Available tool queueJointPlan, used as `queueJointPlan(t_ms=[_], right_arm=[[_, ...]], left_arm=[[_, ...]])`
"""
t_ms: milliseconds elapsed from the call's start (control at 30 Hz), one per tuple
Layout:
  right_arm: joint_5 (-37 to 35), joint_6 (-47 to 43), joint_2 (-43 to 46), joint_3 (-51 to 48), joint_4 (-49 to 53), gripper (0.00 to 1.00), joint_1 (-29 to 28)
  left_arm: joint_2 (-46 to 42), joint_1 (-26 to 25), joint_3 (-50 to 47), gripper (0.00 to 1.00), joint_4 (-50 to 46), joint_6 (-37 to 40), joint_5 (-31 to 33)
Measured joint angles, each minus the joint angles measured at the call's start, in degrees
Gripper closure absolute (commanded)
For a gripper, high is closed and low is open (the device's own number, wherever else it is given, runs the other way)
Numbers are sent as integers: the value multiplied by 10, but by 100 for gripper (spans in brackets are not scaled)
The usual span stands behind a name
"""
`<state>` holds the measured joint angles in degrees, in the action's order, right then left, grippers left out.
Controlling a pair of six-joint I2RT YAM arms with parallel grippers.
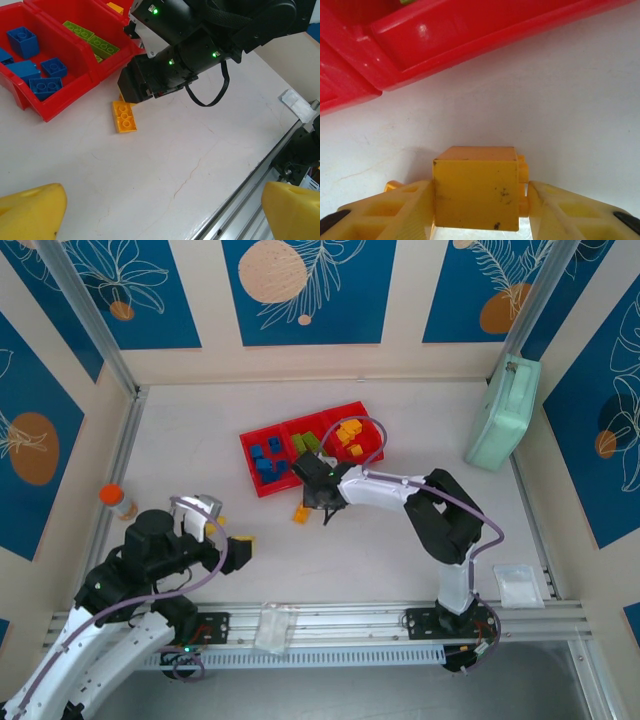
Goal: Sort the legos into containers by color
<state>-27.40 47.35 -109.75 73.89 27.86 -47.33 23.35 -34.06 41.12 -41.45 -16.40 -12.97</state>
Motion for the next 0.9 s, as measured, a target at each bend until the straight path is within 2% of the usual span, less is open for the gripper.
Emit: queueJointPlan(t_ms=[167,300,567,733,900], right_arm=[[8,-23,3,1,0,66,9],[8,-40,15,0,14,69,13],[22,-89,144,-14,27,70,31],[45,-142,207,-2,24,70,92],[101,-189,176,69,25,70,181]], left_arm=[[0,-4,0,1,0,0,2],[0,-5,0,1,0,0,2],[4,-5,0,1,0,0,2],[20,-5,0,1,0,0,2],[38,-6,0,1,0,0,2]])
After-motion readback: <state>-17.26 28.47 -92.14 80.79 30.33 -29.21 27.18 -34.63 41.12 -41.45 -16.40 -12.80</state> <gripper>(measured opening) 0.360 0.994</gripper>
